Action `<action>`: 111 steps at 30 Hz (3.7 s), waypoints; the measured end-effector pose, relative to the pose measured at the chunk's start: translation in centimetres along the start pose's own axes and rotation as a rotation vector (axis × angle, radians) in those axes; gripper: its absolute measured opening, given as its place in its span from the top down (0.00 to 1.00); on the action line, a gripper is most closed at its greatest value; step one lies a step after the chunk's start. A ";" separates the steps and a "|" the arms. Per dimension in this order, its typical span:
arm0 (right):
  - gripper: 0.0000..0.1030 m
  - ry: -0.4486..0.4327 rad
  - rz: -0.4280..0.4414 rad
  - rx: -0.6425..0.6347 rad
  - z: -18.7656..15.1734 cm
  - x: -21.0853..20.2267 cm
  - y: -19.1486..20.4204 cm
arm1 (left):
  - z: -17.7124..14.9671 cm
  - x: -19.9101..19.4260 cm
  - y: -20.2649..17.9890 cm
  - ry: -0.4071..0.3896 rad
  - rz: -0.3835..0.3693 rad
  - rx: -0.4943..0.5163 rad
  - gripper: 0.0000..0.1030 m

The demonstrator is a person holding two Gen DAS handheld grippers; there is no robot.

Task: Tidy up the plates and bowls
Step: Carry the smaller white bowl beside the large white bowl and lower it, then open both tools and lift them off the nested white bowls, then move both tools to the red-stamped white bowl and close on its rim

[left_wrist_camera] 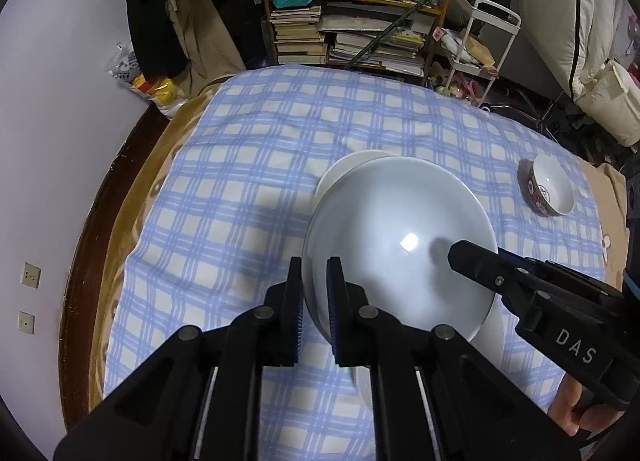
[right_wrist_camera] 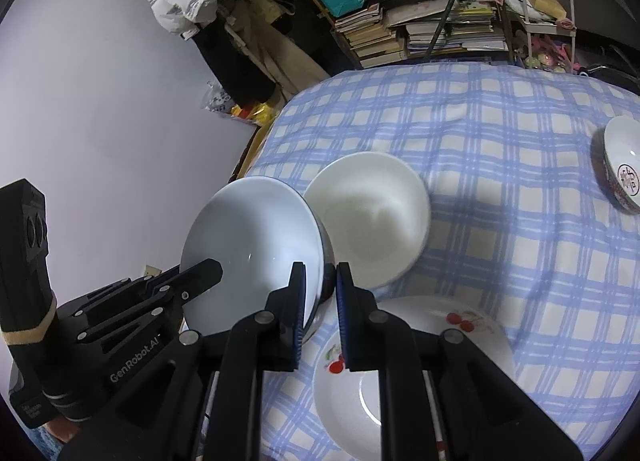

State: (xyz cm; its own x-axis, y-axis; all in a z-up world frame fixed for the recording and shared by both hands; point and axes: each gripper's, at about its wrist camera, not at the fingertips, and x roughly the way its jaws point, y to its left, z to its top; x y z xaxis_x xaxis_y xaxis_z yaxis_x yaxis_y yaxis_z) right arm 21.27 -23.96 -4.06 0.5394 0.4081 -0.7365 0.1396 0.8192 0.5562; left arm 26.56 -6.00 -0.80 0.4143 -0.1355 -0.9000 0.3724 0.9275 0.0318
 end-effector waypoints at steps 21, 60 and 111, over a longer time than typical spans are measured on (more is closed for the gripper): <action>0.84 0.019 -0.043 -0.027 4.0 3.7 -2.9 | 2.0 6.9 -0.5 0.091 -0.042 -0.066 0.90; 0.81 -0.031 -0.056 0.103 5.2 -1.5 -12.3 | 6.1 6.0 -7.2 0.057 0.020 -0.034 0.79; 0.58 -0.015 -0.247 0.270 6.4 -6.7 -34.3 | 8.9 16.5 -31.0 0.153 -0.130 0.071 0.38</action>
State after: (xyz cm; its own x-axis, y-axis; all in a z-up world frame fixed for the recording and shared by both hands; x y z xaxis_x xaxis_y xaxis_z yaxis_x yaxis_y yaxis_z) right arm 18.17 -57.35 -15.73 0.4735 0.2035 -0.8570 0.4805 0.7558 0.4449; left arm 29.29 -40.07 -12.75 0.2299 -0.1932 -0.9539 0.4746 0.8779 -0.0634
